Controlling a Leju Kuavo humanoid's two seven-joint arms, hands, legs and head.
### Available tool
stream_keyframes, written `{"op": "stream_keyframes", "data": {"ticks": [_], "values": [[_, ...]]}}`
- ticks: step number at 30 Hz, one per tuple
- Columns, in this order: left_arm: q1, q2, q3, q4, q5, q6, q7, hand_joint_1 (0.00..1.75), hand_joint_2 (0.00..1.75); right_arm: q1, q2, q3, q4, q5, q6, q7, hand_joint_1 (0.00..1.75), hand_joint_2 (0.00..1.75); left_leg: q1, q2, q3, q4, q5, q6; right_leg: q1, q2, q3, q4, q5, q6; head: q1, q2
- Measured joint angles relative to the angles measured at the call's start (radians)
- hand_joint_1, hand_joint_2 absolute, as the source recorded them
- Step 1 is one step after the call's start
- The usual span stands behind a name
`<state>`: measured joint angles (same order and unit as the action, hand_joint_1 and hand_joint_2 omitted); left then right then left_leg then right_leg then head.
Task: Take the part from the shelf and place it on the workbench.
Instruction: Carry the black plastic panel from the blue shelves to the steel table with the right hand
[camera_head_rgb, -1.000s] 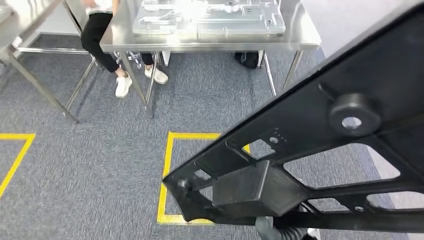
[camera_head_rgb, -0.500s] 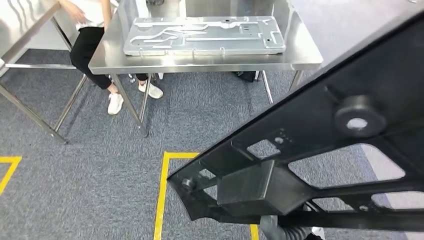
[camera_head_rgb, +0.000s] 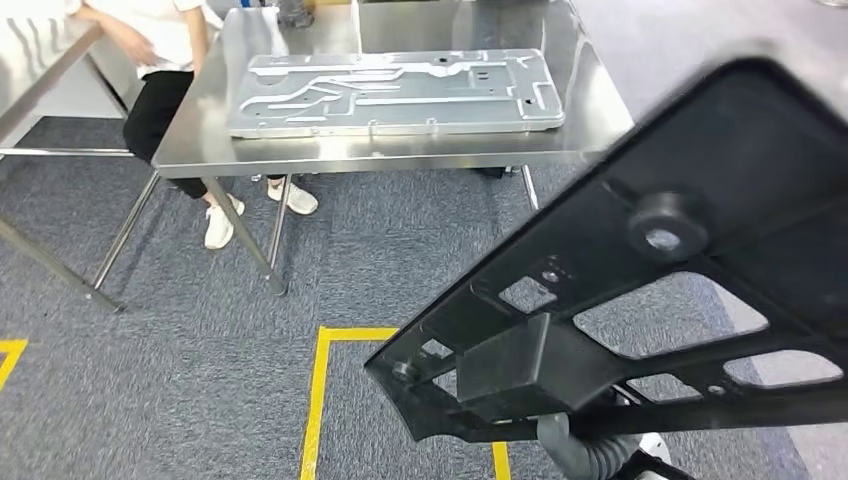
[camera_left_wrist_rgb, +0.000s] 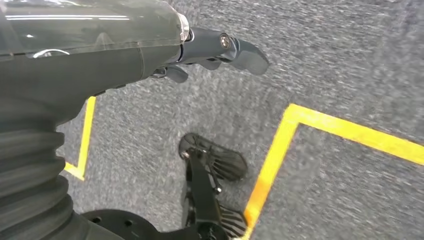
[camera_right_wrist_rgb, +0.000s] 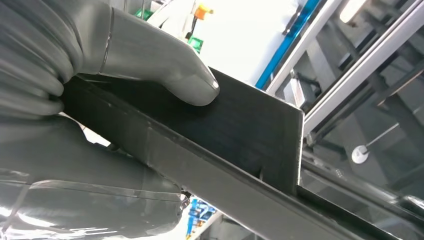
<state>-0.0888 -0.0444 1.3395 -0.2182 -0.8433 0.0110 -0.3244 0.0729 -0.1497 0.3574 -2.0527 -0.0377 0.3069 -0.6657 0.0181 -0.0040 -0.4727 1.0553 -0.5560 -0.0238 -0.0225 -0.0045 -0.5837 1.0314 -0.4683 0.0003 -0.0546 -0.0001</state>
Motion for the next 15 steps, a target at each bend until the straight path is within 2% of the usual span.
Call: {"op": "stream_keyframes", "data": {"ticks": [1, 4, 5, 6, 8, 9, 10, 12, 14, 15], "values": [[-0.001, 0.0, 0.0, 0.0, 0.002, 0.001, 0.0, 0.0, 1.75, 0.004, 0.0, 0.0, 0.0, 0.006, -0.003, 0.0, 1.75, 1.75, 0.001, 0.0, -0.023, 0.043, -0.019, -0.002, 0.0, 0.0, 0.008, -0.001, -0.004, -0.005, 0.0, 0.0], [0.0, -0.002, 0.001, 0.0, 0.007, 0.002, 0.0, 0.0, 1.75, 0.016, 0.001, 0.003, 0.0, 0.022, -0.02, 0.0, 1.75, 1.75, 0.001, 0.0, -0.142, 0.219, -0.094, -0.004, 0.007, 0.003, 0.023, -0.002, -0.022, -0.015, 0.0, 0.0], [0.003, -0.002, 0.001, 0.0, 0.007, 0.002, -0.001, 0.0, 1.75, 0.019, 0.001, 0.005, 0.0, 0.024, -0.025, 0.0, 1.75, 1.75, 0.001, 0.0, -0.168, 0.24, -0.096, -0.001, 0.01, 0.005, 0.03, -0.002, -0.028, -0.016, 0.0, 0.0], [0.005, -0.002, 0.001, 0.0, 0.007, 0.002, -0.001, 0.0, 1.75, 0.021, 0.001, 0.007, 0.0, 0.025, -0.029, 0.0, 1.75, 1.75, 0.0, 0.0, -0.176, 0.221, -0.072, 0.004, 0.013, 0.007, 0.039, -0.002, -0.036, -0.016, 0.0, 0.0], [0.008, -0.002, 0.002, 0.0, 0.007, 0.002, -0.003, 0.0, 1.75, 0.021, 0.001, 0.009, 0.001, 0.026, -0.037, 0.0, 1.75, 1.75, -0.004, 0.0, -0.15, 0.104, 0.023, 0.018, 0.016, 0.009, 0.06, -0.003, -0.051, -0.015, 0.0, 0.0], [0.008, -0.002, 0.002, 0.0, 0.007, 0.002, -0.003, 0.0, 1.75, 0.02, 0.001, 0.01, 0.003, 0.026, -0.041, 0.0, 1.75, 1.75, -0.009, 0.001, -0.137, 0.052, 0.048, 0.024, 0.017, 0.009, 0.07, -0.003, -0.058, -0.012, 0.0, 0.0], [0.008, -0.002, 0.003, 0.0, 0.007, 0.002, -0.004, 0.0, 1.75, 0.019, 0.001, 0.012, 0.005, 0.026, -0.046, 0.0, 1.75, 1.75, -0.014, 0.001, -0.129, 0.02, 0.051, 0.03, 0.017, 0.01, 0.075, -0.005, -0.064, -0.007, 0.0, 0.0], [0.011, -0.002, 0.004, 0.0, 0.007, 0.002, -0.005, 0.0, 1.75, 0.015, 0.0, 0.014, 0.01, 0.024, -0.051, 0.0, 1.75, 1.75, -0.02, -0.001, -0.126, 0.003, 0.035, 0.042, 0.018, 0.012, 0.085, -0.003, -0.067, 0.007, 0.0, 0.0], [0.013, -0.002, 0.004, 0.0, 0.007, 0.001, -0.007, 0.0, 1.75, 0.009, -0.002, 0.016, 0.014, 0.022, -0.052, 0.0, 1.75, 1.75, -0.017, -0.003, -0.103, -0.015, 0.061, 0.055, 0.018, 0.012, 0.094, 0.013, -0.069, 0.021, 0.0, 0.0], [0.012, -0.003, 0.004, 0.0, 0.007, 0.001, -0.008, 0.0, 1.75, 0.003, -0.004, 0.017, 0.015, 0.02, -0.051, 0.0, 1.75, 1.75, -0.014, -0.003, -0.091, -0.021, 0.07, 0.059, 0.018, 0.011, 0.087, 0.037, -0.076, 0.026, 0.0, 0.0]]}}
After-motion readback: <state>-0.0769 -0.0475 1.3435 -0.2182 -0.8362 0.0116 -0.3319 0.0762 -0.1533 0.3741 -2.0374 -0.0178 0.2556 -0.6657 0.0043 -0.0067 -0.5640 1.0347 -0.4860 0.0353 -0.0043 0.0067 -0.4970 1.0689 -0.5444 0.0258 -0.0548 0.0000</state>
